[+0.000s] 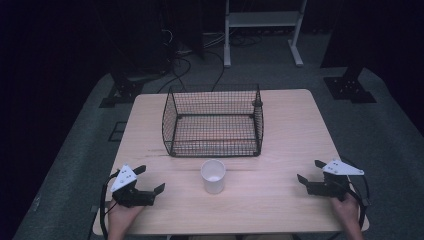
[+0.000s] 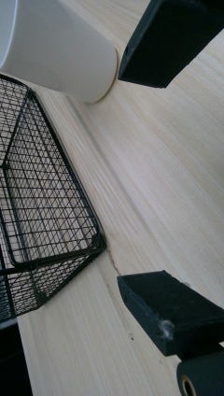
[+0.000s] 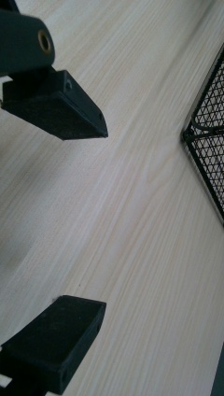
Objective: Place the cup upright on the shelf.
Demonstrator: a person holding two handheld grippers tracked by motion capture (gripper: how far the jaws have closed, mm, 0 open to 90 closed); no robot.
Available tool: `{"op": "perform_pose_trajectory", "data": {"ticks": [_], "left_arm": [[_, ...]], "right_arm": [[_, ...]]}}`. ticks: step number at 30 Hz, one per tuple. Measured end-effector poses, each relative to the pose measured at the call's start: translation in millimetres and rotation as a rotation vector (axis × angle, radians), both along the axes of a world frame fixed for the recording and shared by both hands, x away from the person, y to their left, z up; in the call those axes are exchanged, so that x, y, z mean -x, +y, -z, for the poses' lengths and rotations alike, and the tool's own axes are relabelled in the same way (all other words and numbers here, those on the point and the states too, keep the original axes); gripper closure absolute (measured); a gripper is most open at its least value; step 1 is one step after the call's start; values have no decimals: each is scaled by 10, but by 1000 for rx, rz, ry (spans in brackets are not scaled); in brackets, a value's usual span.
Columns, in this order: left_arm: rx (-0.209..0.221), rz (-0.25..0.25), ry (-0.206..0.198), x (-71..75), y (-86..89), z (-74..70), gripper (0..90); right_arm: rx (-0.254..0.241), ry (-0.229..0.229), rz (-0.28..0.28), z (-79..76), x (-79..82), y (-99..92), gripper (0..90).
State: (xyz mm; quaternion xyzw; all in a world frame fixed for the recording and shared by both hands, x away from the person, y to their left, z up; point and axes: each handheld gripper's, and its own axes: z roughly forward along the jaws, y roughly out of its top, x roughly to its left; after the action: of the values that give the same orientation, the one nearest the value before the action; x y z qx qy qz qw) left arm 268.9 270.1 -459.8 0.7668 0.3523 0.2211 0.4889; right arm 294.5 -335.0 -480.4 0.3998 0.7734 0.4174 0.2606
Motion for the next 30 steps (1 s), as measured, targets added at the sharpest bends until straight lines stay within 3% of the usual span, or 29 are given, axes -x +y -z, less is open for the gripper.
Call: {"op": "perform_pose_trajectory", "data": {"ticks": [8,30], "left_arm": [[4,10,-6,-5,-22,-13,28],[-34,138,-24,-19,-352,-254,20]], "right_arm": [[0,2,3,0,-4,-3,131],[15,5,5,3,-9,14,131]]}}
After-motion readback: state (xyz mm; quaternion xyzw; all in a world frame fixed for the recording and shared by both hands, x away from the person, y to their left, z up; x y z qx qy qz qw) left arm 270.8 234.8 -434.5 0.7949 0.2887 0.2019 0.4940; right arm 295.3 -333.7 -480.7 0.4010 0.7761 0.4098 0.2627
